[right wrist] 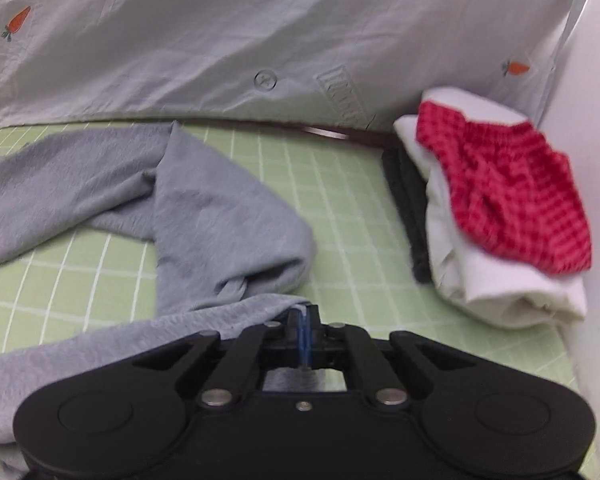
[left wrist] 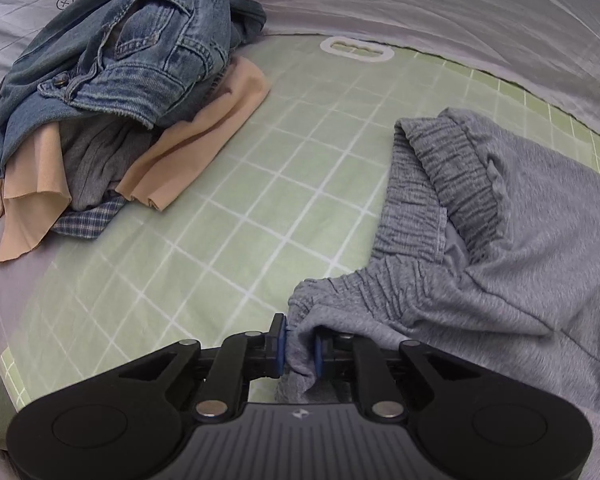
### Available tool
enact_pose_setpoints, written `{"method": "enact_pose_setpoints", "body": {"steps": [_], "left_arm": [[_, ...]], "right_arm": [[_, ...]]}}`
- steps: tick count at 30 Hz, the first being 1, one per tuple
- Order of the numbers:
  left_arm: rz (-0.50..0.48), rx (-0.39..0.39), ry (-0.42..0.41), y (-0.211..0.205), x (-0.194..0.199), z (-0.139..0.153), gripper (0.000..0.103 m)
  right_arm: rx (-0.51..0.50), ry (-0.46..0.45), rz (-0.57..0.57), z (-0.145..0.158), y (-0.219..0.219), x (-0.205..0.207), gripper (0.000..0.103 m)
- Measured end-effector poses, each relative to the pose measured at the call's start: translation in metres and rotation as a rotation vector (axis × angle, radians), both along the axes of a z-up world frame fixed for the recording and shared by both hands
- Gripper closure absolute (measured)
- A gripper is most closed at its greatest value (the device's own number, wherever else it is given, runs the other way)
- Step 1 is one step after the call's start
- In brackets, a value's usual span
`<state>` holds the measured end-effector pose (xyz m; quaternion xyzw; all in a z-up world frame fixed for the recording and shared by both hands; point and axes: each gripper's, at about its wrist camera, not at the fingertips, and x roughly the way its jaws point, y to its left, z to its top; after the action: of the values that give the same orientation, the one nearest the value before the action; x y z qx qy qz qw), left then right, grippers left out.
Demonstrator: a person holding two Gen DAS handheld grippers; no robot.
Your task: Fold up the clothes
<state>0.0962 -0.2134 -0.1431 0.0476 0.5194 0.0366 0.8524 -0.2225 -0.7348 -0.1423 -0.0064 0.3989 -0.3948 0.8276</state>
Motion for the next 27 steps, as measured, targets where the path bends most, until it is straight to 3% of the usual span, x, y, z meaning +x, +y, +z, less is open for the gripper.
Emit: {"method": "enact_pose_setpoints", "body": {"steps": [6,9,12,14,16,20,22,24,27], "left_arm": [[-0.016,-0.061,-0.148,0.011,-0.008,0.054,0.088],[-0.031,-0.086,-0.225,0.024,-0.033,0.082,0.088],[-0.043,-0.063,-0.241,0.041,-0.065,0.083,0.088],[-0.03,-0.041,-0.19,0.054,-0.081,0.065,0.088],[0.003,-0.04,-0.11,0.069,-0.094,0.04,0.088],[0.05,-0.052,-0.004,0.09,-0.121,0.011,0.078],[0.046,-0.07,-0.008,0.094,-0.133,0.012,0.071],[0.049,-0.122,-0.021,0.099,-0.144,0.017,0.058],[0.1,-0.221,-0.027,0.112,-0.149,0.02,0.055]], "right_arm": [[-0.277,-0.113,-0.056,0.062,0.003,-0.011,0.102],[-0.364,-0.128,-0.088,0.067,0.033,-0.036,0.102],[-0.357,-0.081,-0.131,0.044,0.067,-0.067,0.102],[-0.29,-0.024,-0.151,0.017,0.09,-0.091,0.102],[-0.147,0.034,-0.163,-0.013,0.103,-0.11,0.101],[0.187,0.026,-0.279,-0.056,0.112,-0.145,0.101],[0.244,-0.024,-0.323,-0.056,0.113,-0.153,0.097],[0.286,-0.077,-0.356,-0.054,0.114,-0.158,0.079],[0.287,-0.097,-0.344,-0.049,0.124,-0.156,0.072]]}}
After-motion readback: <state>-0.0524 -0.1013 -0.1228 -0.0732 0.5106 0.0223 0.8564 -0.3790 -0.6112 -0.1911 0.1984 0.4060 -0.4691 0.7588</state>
